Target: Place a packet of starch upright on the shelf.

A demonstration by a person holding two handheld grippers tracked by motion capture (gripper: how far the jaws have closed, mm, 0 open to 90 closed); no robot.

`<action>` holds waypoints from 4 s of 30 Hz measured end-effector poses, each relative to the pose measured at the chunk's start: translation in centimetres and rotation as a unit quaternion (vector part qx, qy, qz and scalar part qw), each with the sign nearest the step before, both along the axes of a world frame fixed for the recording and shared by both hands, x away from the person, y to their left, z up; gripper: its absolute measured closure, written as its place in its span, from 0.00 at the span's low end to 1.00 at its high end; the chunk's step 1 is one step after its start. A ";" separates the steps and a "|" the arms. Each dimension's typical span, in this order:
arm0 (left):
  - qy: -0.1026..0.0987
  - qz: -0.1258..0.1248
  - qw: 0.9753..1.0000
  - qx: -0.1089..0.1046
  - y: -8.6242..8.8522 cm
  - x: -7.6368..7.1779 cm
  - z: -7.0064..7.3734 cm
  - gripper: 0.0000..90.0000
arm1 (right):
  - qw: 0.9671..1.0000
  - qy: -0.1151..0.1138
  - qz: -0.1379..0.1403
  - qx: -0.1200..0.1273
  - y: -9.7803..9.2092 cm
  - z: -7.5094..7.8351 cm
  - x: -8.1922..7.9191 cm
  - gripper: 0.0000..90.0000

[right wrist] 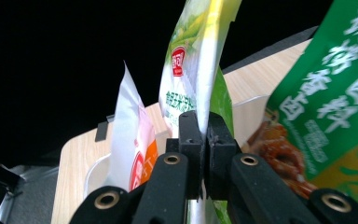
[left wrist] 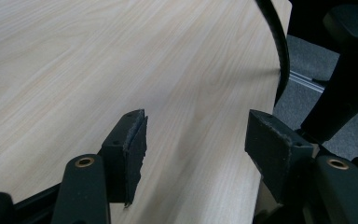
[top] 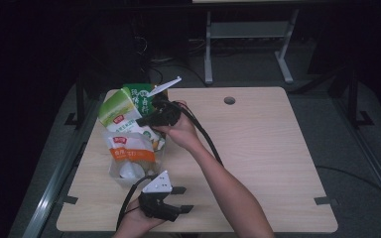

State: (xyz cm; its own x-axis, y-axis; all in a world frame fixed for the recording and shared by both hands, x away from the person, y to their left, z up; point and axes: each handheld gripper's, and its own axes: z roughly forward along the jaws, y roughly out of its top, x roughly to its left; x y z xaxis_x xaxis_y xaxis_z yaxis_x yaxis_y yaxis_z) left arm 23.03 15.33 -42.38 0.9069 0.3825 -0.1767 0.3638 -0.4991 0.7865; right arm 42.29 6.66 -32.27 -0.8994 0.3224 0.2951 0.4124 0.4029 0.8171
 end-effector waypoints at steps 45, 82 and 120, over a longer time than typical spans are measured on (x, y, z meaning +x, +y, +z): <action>0.006 -0.012 1.000 0.001 -0.8 0.1 -0.1 0.42 | 0.988 -0.008 0.045 -0.149 -1.1 -9.2 -1.5 0.95; -0.002 0.019 1.000 0.005 -0.6 1.1 -0.4 0.35 | 0.997 0.036 0.008 -0.061 -5.9 -6.4 -1.2 0.71; -0.018 0.025 0.999 0.021 -0.8 2.1 -0.7 0.31 | 0.995 0.058 -0.054 -0.055 -15.3 -6.3 -2.2 0.46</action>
